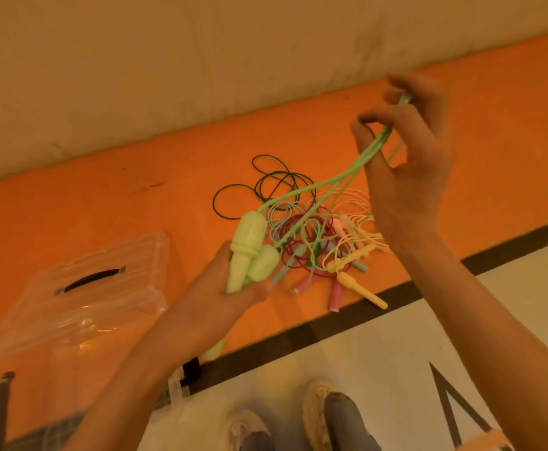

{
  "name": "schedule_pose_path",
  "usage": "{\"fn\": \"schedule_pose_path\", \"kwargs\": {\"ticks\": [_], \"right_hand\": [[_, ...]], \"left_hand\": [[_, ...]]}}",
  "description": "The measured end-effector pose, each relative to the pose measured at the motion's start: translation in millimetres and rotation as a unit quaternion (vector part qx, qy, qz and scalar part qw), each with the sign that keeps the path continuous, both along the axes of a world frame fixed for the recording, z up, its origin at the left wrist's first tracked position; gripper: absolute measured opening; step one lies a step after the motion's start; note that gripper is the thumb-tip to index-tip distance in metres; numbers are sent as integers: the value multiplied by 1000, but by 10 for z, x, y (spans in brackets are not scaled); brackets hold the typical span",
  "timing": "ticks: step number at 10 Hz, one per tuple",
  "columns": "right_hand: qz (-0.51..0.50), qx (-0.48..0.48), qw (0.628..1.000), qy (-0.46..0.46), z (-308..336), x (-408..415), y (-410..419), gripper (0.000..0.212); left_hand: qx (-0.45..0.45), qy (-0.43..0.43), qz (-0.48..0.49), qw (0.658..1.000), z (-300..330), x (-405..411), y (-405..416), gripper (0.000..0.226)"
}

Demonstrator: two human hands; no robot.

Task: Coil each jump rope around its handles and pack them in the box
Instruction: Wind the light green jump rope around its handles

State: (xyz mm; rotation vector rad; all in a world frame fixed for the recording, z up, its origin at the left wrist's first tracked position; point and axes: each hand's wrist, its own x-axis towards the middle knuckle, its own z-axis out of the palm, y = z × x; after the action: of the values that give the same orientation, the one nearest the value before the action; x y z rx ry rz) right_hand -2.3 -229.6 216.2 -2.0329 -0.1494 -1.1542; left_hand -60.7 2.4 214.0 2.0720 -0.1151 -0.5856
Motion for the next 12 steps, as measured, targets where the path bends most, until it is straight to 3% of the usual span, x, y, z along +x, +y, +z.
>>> {"fn": "schedule_pose_path", "kwargs": {"ticks": [1,2,3,4,5,6,7,8,9,10,11,12], "right_hand": [[48,-168,924,341,-12,-231,-28,9],[120,-337,583,729,-415,-769,-123,12],[96,-300,615,723,-548,-1093,-291,13],[58,-120,674,727,-509,-1177,-501,11],[66,47,661,746,-308,-1162,-695,15],[-49,-47,846,528,63,-927,-956,22],[-139,-68,982,108,686,-858,-1096,18],[-81,-123,952,269,843,-998,-1137,21],[40,-282,682,674,482,-1365,-1092,21],[24,-226,723,652,303,-1623,-1110,13],[-14,-212,743,635,384,-1676,-1129,16],[-36,-247,711,657,465,-1642,-1072,22]], "left_hand": [[118,-29,-13,993,82,14,97,42],[226,2,-61,972,127,-163,311,36],[221,8,-82,972,227,-342,430,26],[184,10,-96,978,395,-454,450,19],[180,-15,-130,975,581,-524,370,28],[215,-84,-154,961,736,-602,193,28],[210,-211,-104,949,895,-673,-60,34],[249,-239,-56,937,974,-703,-149,46],[335,-214,-93,913,904,-785,-50,53],[343,-209,-102,910,755,-927,34,43],[273,-186,-107,938,695,-1021,62,22],[290,-241,-110,920,658,-1102,79,22]]}}
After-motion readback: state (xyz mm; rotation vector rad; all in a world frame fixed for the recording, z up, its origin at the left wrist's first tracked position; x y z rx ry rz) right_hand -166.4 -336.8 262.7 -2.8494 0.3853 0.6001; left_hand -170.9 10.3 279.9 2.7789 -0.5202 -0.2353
